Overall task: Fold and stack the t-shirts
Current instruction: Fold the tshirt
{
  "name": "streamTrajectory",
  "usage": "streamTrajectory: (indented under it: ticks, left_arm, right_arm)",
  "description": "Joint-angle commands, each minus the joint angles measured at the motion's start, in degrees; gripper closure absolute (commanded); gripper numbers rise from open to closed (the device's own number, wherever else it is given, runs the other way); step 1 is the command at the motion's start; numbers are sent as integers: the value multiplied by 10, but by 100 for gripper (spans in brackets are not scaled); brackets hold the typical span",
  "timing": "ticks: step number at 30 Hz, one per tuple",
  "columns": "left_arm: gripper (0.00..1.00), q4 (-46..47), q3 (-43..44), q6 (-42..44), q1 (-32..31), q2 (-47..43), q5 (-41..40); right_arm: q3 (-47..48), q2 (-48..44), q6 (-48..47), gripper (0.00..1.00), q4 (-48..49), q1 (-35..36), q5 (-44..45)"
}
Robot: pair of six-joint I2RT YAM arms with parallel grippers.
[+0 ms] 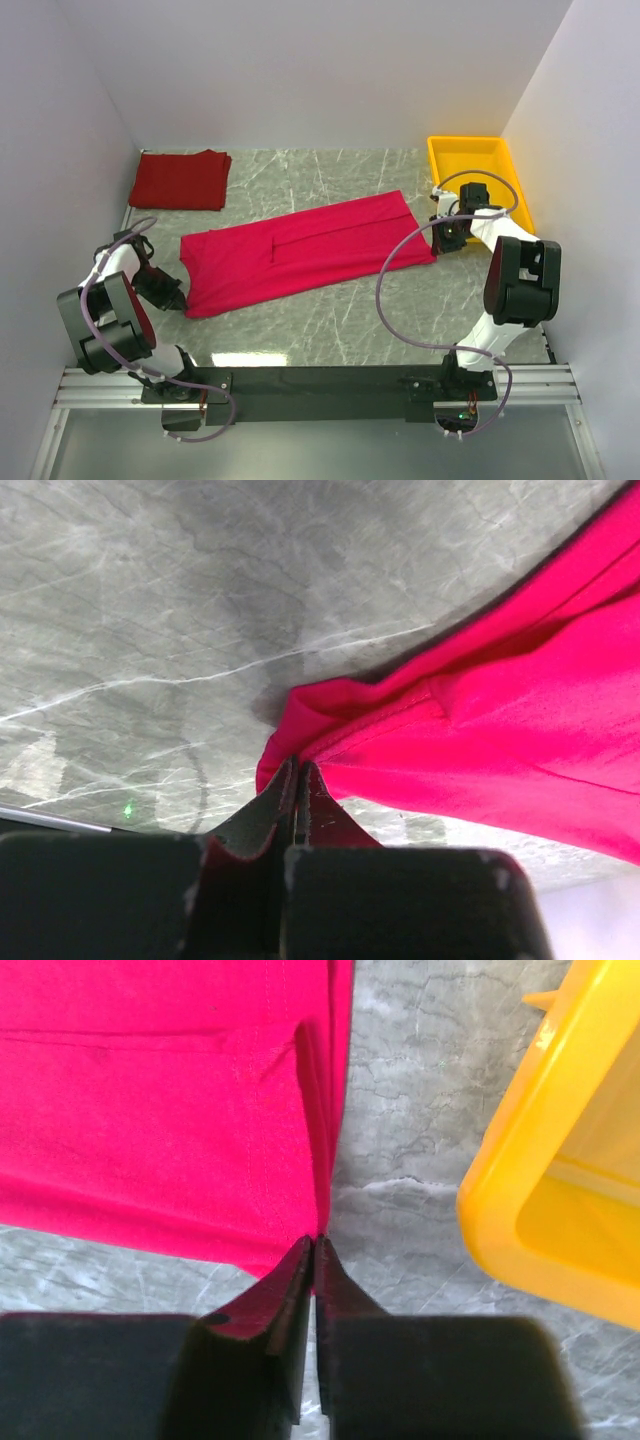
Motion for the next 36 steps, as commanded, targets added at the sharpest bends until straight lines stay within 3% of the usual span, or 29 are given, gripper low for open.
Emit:
streamTrajectory:
  ticks: [1, 3, 7, 21, 25, 32, 36]
  left_arm:
    - [99, 1, 1, 11, 4, 6, 11]
    - [99, 2, 2, 14, 4, 6, 17]
    - [99, 2, 2, 15, 4, -1, 19]
    - [96, 4, 4, 26, 4, -8, 48]
    - [95, 3, 5, 27, 4, -14, 52]
    - [96, -5, 6, 23, 4, -23, 39]
    - [99, -8, 8, 21, 4, -30, 27]
  right_arm:
    - [0, 10, -10, 83, 21, -7, 16]
    - [5, 9, -8, 69, 19, -8, 9]
    - [12, -12, -7, 58, 14, -8, -17]
    - [1, -1, -42, 60, -34, -7, -57]
    - [-2, 15, -41, 63, -37, -7, -60]
    - [1, 17, -37, 97, -30, -8, -53]
    - [0, 3, -38, 100, -24, -11, -43]
